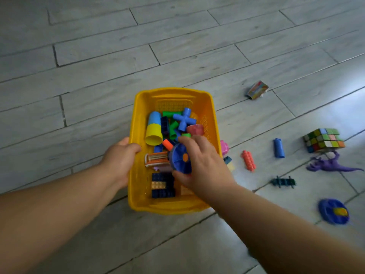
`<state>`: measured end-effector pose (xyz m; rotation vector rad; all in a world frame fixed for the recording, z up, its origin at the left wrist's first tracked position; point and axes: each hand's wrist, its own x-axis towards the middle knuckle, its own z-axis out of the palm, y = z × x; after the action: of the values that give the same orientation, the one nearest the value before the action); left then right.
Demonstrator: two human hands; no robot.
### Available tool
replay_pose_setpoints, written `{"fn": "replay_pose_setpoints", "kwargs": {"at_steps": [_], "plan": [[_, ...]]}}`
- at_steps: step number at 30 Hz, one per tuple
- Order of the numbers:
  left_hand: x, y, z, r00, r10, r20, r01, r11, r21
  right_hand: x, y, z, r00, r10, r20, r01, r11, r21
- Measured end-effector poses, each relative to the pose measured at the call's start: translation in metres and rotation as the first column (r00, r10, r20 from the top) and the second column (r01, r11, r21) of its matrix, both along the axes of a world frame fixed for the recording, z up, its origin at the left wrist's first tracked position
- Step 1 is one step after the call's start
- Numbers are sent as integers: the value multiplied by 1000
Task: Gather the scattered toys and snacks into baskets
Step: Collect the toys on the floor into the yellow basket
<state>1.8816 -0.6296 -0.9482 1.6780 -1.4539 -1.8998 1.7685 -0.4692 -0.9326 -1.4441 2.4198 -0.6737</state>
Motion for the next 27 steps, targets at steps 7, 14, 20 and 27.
{"fn": "replay_pose_setpoints", "kwargs": {"at_steps": [7,14,20,27], "plan": [[-5,10,-6,1000,-19,-13,20,998,61,31,2,-17,999,45,25,-50,951,304],[9,-3,-9,1000,-15,0,15,999,51,45,-19,-23,993,119,11,-115,934,337],[10,-8,-10,999,-30,20,29,999,23,17,8,-1,995,16,94,-12,999,-37],[7,7,-22,995,-92,33,91,995,35,-34,101,-38,841,-537,63,498,816,294]]}}
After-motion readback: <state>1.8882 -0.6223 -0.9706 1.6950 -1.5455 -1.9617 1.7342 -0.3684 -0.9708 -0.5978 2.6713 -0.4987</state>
